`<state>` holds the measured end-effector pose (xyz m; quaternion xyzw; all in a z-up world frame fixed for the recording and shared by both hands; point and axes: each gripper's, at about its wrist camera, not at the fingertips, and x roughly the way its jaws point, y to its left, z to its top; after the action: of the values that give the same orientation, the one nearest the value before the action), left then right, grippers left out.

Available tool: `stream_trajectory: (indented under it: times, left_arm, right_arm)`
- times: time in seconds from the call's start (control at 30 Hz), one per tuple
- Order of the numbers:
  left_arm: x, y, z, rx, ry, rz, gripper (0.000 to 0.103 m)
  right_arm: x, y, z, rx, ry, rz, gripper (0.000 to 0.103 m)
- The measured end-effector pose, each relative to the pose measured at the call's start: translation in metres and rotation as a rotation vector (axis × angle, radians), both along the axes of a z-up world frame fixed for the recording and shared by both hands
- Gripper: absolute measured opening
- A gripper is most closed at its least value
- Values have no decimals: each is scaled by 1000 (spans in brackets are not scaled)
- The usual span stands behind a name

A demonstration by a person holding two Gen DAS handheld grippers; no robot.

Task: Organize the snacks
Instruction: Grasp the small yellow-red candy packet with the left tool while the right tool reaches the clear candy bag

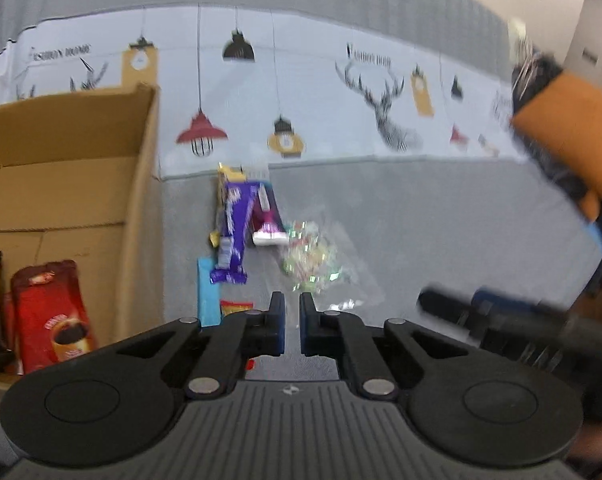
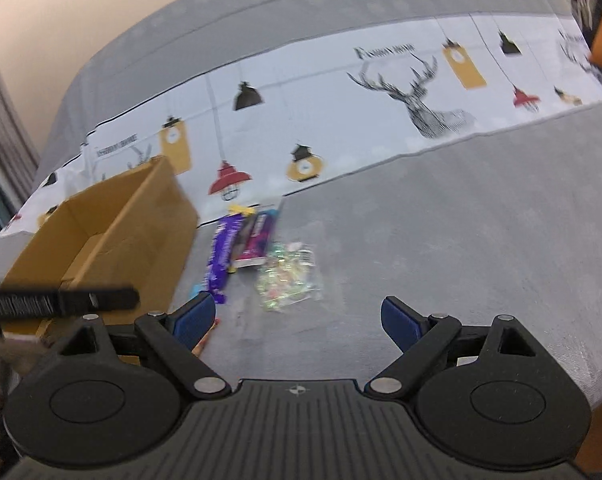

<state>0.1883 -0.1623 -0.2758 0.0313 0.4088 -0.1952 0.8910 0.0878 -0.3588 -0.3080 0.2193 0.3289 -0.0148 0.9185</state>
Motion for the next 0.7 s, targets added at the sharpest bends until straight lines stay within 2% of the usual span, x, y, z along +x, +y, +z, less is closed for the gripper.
stream_trajectory:
  times: [0.13, 0.2, 0.27, 0.3, 0.33, 0.37, 0.43, 0.47, 0.53, 0.57, 0.63, 0.7]
  left_arm:
    - [17, -12, -42, 89, 63, 45, 7]
    - [25, -10, -60, 127, 91, 78, 7]
    - [23, -14, -68, 195, 46, 70, 12]
    - [23, -16, -72, 215, 33, 70, 15]
    - [24, -17, -74, 216, 32, 74, 24]
    - [27, -16, -77, 217, 24, 89, 39]
    - [37, -17, -87, 230, 47, 105, 43]
    - [41, -16, -91, 212, 60, 110, 44]
    - [44, -15, -92, 193, 45, 106, 40]
    - [46, -14, -91, 181, 48, 98, 22]
    - [52, -8, -90, 125, 83, 103, 22]
    - [55, -8, -89, 113, 93, 104, 22]
  right_arm:
    - [16, -13, -12, 63, 33, -2, 91]
    - [26, -10, -20, 62, 66, 27, 91]
    - [36, -5, -25, 31, 86, 58, 87]
    - [41, -3, -26, 11, 86, 75, 85]
    - [46, -1, -27, -7, 84, 93, 85]
    - [52, 1, -29, -25, 82, 109, 85]
    - [65, 4, -35, -55, 89, 138, 85]
    - [72, 4, -39, -59, 96, 150, 85]
    - [87, 4, -48, -43, 114, 170, 85]
    - [95, 5, -54, -36, 128, 178, 85]
    - [107, 9, -64, -49, 163, 183, 84]
    - [115, 12, -73, -45, 191, 186, 87]
